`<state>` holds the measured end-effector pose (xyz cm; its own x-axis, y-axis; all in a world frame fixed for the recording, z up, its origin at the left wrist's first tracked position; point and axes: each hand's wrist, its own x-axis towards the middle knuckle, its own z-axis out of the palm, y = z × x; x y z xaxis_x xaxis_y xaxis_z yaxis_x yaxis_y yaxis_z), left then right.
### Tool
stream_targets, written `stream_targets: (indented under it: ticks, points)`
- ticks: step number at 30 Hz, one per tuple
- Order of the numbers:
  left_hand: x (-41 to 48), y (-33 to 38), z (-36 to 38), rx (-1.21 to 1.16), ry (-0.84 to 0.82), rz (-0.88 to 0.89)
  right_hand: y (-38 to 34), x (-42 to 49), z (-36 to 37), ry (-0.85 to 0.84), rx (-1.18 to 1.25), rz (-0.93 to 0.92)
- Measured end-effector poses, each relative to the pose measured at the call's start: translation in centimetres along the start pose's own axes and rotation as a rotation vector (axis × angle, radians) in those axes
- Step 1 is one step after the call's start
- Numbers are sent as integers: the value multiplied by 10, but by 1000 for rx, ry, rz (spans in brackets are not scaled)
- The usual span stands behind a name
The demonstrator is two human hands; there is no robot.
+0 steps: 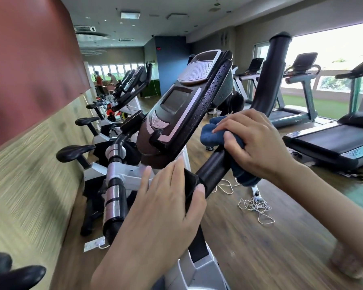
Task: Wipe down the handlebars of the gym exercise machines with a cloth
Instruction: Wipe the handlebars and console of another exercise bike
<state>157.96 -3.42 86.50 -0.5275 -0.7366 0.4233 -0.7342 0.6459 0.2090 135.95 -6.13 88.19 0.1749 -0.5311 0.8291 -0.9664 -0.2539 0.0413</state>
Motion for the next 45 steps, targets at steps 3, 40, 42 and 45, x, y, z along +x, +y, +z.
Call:
stream_targets:
  ticks: [3, 40, 42, 45]
  points:
    - [1, -3, 4, -51, 19, 8, -28, -13, 10, -14, 11, -70]
    - [51, 77, 74, 154, 285, 104, 121, 71, -55, -19, -451, -409]
    - [52, 79, 75, 148, 283, 98, 116, 70, -54, 11, -419, -319]
    - [51, 78, 77, 128, 315, 102, 102, 58, -44, 36, -324, -223]
